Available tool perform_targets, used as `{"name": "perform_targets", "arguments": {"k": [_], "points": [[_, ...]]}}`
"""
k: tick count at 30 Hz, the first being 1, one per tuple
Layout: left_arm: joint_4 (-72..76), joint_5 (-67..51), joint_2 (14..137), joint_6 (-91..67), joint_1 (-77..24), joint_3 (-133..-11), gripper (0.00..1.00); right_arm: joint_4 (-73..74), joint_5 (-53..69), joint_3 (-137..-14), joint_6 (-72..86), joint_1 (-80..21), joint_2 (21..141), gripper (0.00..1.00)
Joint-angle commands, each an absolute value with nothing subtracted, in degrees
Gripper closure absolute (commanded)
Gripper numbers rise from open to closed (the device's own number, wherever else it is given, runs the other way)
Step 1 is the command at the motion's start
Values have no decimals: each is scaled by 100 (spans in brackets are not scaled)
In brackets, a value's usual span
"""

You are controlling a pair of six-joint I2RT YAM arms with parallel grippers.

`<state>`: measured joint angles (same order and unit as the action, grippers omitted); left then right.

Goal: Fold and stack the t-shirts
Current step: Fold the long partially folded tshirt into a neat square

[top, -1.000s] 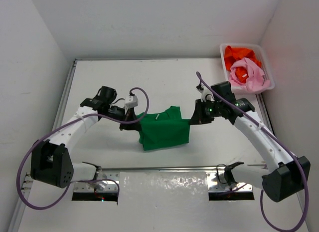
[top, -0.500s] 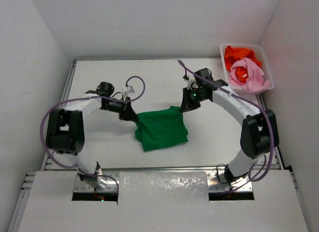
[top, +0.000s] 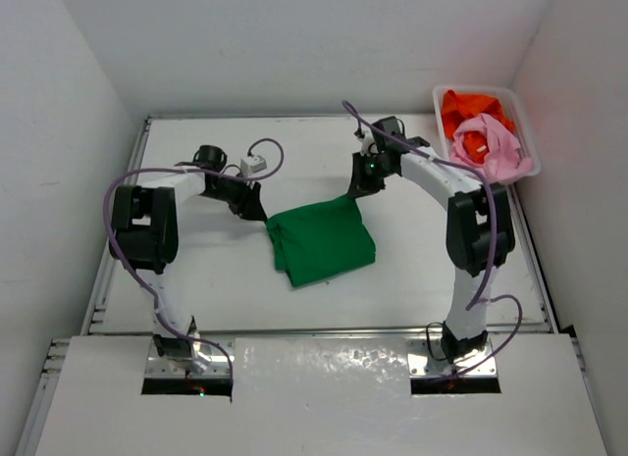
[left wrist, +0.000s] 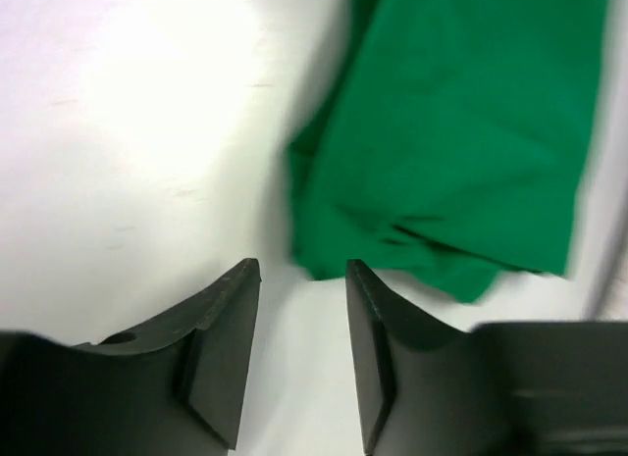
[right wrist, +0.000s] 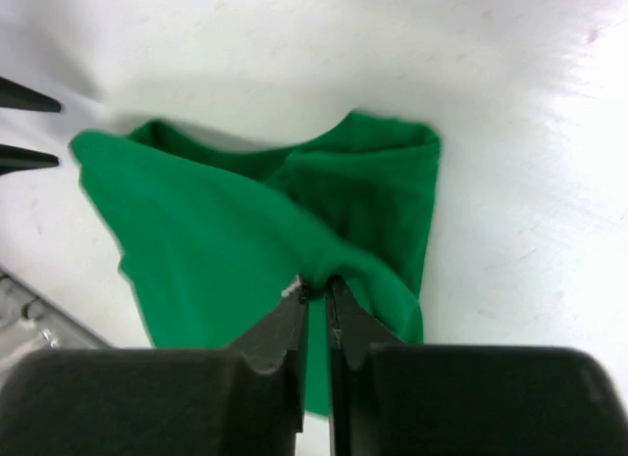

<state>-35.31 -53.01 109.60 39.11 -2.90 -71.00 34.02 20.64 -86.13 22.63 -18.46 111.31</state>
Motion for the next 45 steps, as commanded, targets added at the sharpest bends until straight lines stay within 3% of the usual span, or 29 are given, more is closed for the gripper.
{"name": "perform_targets", "arguments": {"k": [1, 3, 5, 11, 13, 15, 18, 21, 23, 28, 31, 33, 35, 36, 39, 45], "points": [[-2347, -3887, 10837, 2814, -246, -7207, 59, 3051, 1793, -8886, 2355, -1714, 11434, 86], [-2172, -3509, 10889, 2403, -255, -7347, 52, 2832, 1819, -8973, 2382, -1679, 11566, 66], [-2013, -2877, 10890, 1937, -255, -7523, 51, 2760, 1863, -9148, 2347, -1661, 11777, 57], [-2064, -1837, 10038, 1538, -544, -7831, 56, 3480, 1073, -10239, 1758, -1477, 12103, 57], [-2825, -1845, 9818, 1512, -946, -7823, 60, 3490, 1370, -9697, 1705, -1310, 11875, 62], [-3250, -1942, 9687, 1328, -1247, -7413, 59, 3062, 1860, -8542, 1627, -1231, 11298, 60], [-2885, -2100, 9493, 819, -1634, -6630, 49, 2638, 2625, -7414, 1529, -1230, 10620, 48], [-2611, -1838, 9650, 589, -1652, -6495, 37, 2365, 2725, -6646, 1529, -1239, 10110, 42], [-2427, -1688, 9834, 493, -1652, -6556, 35, 2137, 2655, -6156, 1555, -1239, 9950, 42], [-2040, -1740, 10265, 325, -1679, -6741, 34, 1865, 2786, -5494, 1766, -1318, 9853, 43], [-1846, -1574, 10423, 386, -1679, -6680, 42, 1547, 2865, -5133, 1995, -1380, 9826, 46], [-1741, -1268, 10538, 570, -1679, -6645, 62, 1503, 2839, -5054, 2048, -1389, 9861, 56], [-1583, -1091, 10643, 720, -1679, -6636, 77, 1381, 2874, -4940, 2161, -1397, 9879, 72], [-1452, -942, 10687, 756, -1679, -6679, 79, 1328, 2891, -4879, 2206, -1424, 9879, 78], [-1301, -599, 10924, 861, -1670, -6995, 80, 1064, 2979, -4606, 2460, -1678, 9870, 88], [-1380, -360, 11110, 879, -1617, -7664, 64, 150, 3146, -4043, 3216, -1925, 9712, 99]]}}
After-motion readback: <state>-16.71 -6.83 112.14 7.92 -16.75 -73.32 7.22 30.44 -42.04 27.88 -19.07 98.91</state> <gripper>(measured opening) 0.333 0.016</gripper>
